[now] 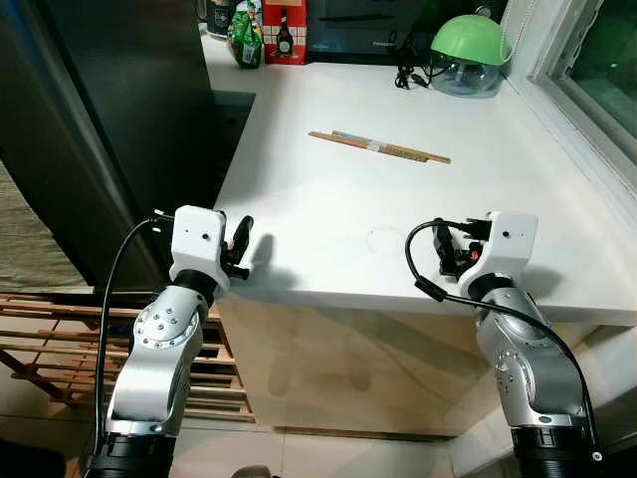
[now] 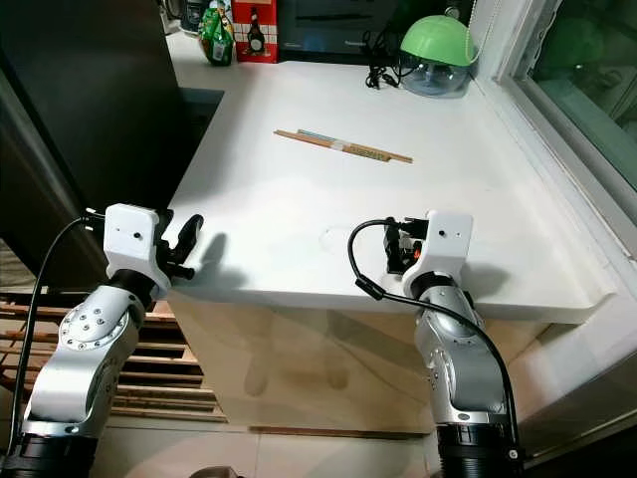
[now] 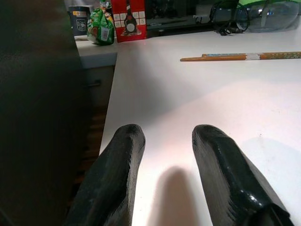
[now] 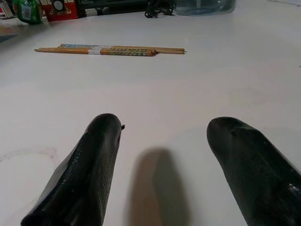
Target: Clothes washing
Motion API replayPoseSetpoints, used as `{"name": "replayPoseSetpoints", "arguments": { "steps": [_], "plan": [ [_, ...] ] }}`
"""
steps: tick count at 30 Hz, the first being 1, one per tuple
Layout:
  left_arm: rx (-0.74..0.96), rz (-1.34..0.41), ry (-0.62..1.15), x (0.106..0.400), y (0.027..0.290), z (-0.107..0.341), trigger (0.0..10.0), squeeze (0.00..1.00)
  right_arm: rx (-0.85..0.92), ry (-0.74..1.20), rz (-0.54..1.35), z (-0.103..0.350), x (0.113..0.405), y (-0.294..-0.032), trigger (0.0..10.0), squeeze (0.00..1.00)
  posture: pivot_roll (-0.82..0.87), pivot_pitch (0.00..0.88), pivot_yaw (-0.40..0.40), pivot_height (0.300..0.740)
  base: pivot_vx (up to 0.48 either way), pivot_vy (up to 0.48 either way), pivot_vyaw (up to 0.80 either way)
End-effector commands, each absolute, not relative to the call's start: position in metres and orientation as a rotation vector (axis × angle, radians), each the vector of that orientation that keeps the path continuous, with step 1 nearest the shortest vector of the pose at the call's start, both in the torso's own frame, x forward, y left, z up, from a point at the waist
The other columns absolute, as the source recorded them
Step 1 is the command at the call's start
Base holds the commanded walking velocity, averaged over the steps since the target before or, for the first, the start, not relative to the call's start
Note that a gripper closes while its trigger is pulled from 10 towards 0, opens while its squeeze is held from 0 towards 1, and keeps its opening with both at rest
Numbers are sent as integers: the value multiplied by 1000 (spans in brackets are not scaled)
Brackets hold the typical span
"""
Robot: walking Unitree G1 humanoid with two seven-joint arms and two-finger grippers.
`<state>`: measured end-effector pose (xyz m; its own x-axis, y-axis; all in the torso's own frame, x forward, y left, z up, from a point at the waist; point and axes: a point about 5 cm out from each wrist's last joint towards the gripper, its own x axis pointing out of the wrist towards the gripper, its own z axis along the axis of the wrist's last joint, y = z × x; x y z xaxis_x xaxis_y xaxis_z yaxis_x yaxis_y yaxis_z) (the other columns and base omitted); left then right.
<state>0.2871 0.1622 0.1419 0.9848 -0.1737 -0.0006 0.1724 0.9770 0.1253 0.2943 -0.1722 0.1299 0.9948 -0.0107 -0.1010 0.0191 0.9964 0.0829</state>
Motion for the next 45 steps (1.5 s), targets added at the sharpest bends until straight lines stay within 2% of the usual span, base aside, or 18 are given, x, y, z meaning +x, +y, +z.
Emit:
{"name": "replayPoseSetpoints", "arguments": {
  "steps": [1,6,14,17,18,23,26,29,31,36,41,43,44,45],
  "plan": [
    [72,-301,210,311,120,139,10000,0,26,189,-316,124,218,-191,10000,0,-226,0,251,740,0,0,0],
    [99,-271,64,327,123,183,10000,0,-4,7,-310,165,229,-194,10000,0,-216,0,256,740,0,0,0],
    [104,-263,56,328,124,189,10000,0,30,-35,-320,176,224,-192,10000,0,-216,0,257,740,0,0,0],
    [89,-281,-29,327,121,202,10000,0,24,-135,-301,193,222,-188,10000,0,-219,0,258,740,0,0,0],
    [58,-310,-59,325,117,207,10000,0,0,-204,-294,206,221,-187,10000,0,-218,0,253,740,0,0,0],
    [77,-309,-39,321,115,196,10000,0,-233,-193,-312,212,235,-194,10000,0,-218,0,237,740,0,0,0],
    [102,-349,-51,317,108,193,10000,0,-277,-246,-233,221,251,-194,10000,0,-214,0,221,740,0,0,0],
    [138,-314,-69,316,112,189,10000,0,-320,-295,-148,234,266,-187,10000,0,-212,0,210,740,0,0,0],
    [156,-257,-87,317,115,191,10000,0,-348,-314,-135,239,273,-185,10000,0,-186,0,167,740,0,0,0],
    [181,-228,-155,313,122,205,10000,0,-292,-320,-29,244,289,-175,10000,0,-106,0,58,740,0,0,0],
    [238,-174,-148,308,131,206,10000,0,-276,-314,17,242,299,-167,10000,0,-57,0,-5,740,0,0,0],
    [234,-168,-137,306,132,205,10000,0,-272,-308,29,241,301,-166,10000,0,-37,0,-33,740,0,0,0],
    [211,-139,-136,303,134,207,10000,0,-233,-271,36,236,306,-165,10000,0,1,0,-75,740,0,0,0],
    [211,-139,-136,303,134,207,10000,0,-233,-271,36,236,306,-165,10000,0,1,0,-75,740,0,0,0]
  ]
}}
